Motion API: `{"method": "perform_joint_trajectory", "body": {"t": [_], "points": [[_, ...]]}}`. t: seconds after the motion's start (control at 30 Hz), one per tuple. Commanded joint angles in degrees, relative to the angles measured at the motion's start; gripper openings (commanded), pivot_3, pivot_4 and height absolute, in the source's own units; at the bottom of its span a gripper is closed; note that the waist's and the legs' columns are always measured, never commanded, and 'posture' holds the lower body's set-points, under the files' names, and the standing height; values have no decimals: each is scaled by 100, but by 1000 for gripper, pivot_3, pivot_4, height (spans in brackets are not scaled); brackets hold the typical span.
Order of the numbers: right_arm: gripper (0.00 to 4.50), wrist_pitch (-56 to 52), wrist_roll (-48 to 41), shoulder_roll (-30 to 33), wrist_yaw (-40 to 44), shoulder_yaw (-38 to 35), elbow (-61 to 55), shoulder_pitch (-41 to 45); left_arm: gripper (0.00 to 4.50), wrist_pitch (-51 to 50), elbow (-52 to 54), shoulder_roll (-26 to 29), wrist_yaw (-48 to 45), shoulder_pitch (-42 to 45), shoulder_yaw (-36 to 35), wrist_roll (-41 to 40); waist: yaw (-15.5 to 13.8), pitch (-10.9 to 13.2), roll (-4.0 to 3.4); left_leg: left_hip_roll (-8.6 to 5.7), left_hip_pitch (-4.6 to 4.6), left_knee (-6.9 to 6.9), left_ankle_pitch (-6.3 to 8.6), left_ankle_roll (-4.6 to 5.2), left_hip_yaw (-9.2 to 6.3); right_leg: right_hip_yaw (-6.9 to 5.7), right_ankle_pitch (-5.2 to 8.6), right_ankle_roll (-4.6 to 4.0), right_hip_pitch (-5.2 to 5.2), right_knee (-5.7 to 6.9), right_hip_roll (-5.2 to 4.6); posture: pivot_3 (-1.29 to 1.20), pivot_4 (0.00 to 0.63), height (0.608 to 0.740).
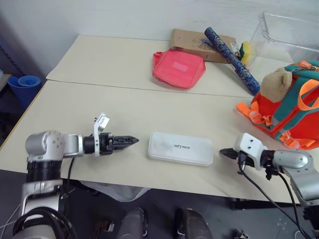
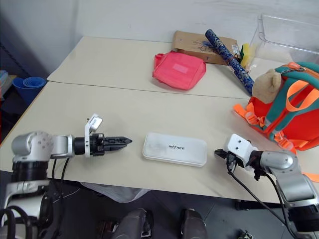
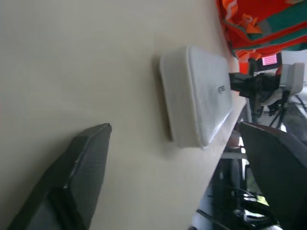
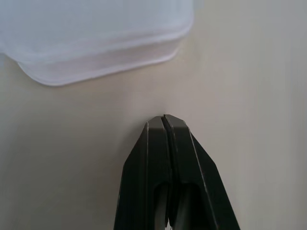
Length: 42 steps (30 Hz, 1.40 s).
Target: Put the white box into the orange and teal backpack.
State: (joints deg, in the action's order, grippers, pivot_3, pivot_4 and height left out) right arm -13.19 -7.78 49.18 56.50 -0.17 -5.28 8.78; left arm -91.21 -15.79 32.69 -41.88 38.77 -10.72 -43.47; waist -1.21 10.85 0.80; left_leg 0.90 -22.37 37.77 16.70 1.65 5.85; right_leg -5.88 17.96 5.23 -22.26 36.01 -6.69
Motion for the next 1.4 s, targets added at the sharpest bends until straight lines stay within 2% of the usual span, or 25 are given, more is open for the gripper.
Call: {"method": "perform_joint_trajectory", "body": {"t": [0.03, 0.37, 0.5, 0.6, 0.73, 0.83, 0.9, 0.97, 1.03, 1.1, 1.17, 1.23, 1.3, 1.4], "points": [[0, -19, 67, -62, 85, 248, -91, 97, 4477, -129, -355, -312, 222, 263, 350, 16, 1, 0, 4, 1, -1, 2, 0, -1, 0, 0, 0, 0, 1, -1, 0, 0, 150, 740], [0, -199, 214, -320, -20, 623, -232, 462, 4477, -129, -1097, -1443, 1044, 823, 53, 27, -11, -2, 7, 8, 9, 15, 0, -10, -1, 3, 0, 0, 14, -2, 1, 0, 150, 740], [0, -92, 277, -391, -27, 646, -159, 502, 4477, -129, -1246, -1502, 1019, 894, 274, -387, -10, -4, 9, 5, 12, 19, 1, -11, -11, -2, 0, 1, 26, -5, -1, 0, 150, 740], [0, -63, 250, -476, -108, 590, -140, 501, 3913, -129, -1361, -1533, 1128, 984, 254, -643, -3, -3, 9, 9, 12, 19, 3, -14, -14, -2, 0, 0, 26, -5, 0, 0, 150, 740], [0, -36, 145, -525, -164, 420, -197, 349, 2653, -129, -1325, -1481, 1212, 975, 283, -845, 26, -3, 9, 11, 12, 19, 2, -16, -13, -2, 0, 0, 24, -4, 2, 0, 150, 740], [0, -481, -522, -638, -224, -216, -492, -113, 1720, -129, -905, -1417, 1089, 796, 164, -1039, -5, -3, 10, 10, 10, 19, 2, -15, -13, -3, 0, 0, 24, -5, 2, 0, 150, 740], [372, -731, -927, -598, -149, -638, -748, -563, 1227, -61, -385, -1371, 955, 586, 100, -1030, -16, -2, 10, 10, 4, 18, 3, -16, -23, -7, 0, 0, 24, -4, 1, 0, 150, 740], [936, -710, -1266, -628, -146, -1221, -1005, -1177, 1209, 774, 456, -1204, 481, 137, 278, -889, -17, -3, 9, 8, 0, 15, 3, -16, -23, -7, 0, 0, 24, -4, 0, 0, 150, 740], [1552, -688, -1610, -809, -287, -1858, -1242, -1723, 1209, 2118, 1279, -1010, -417, -390, 509, -611, -10, -2, 9, 9, 1, 9, 5, -18, -23, -8, 0, 0, 27, -6, 3, 0, 150, 740], [2287, -617, -1964, -1069, -433, -2510, -1434, -2235, 1209, 3508, 1806, -1095, -1219, -885, 341, -468, -10, -2, 8, 10, 3, 9, 5, -19, -17, -5, 0, 0, 25, -24, 3, 0, 150, 740], [2994, -406, -2149, -1346, -533, -3123, -1598, -2777, 1209, 4051, 2016, -897, -1713, -1215, 463, -313, -16, -1, 7, 15, 6, 5, 8, -24, -15, -6, 0, -2, 30, -37, 4, 0, 150, 740], [3677, -386, -2316, -1490, -588, -3439, -1715, -3077, 1209, 4513, 2119, -713, -2103, -1399, 704, -76, -19, -2, 5, 19, 9, 2, 31, -56, -15, -5, 1, -3, 33, -40, 6, 0, 150, 740], [4448, -287, -2601, -1752, -856, -4036, -1737, -3280, 1209, 5400, 2315, -475, -2572, -1563, 1008, 417, -19, -2, 4, 18, 18, -6, 35, -52, -11, 0, 1, -3, 36, -40, 5, 0, 150, 740], [4483, -61, -2718, -1844, -1244, -4617, -1461, -3116, 1209, 5874, 2304, -537, -2652, -1467, 1104, 567, -18, 1, -2, 17, 19, -12, 39, -45, -6, 6, 1, -4, 33, -42, 0, 0, 150, 740]]}}
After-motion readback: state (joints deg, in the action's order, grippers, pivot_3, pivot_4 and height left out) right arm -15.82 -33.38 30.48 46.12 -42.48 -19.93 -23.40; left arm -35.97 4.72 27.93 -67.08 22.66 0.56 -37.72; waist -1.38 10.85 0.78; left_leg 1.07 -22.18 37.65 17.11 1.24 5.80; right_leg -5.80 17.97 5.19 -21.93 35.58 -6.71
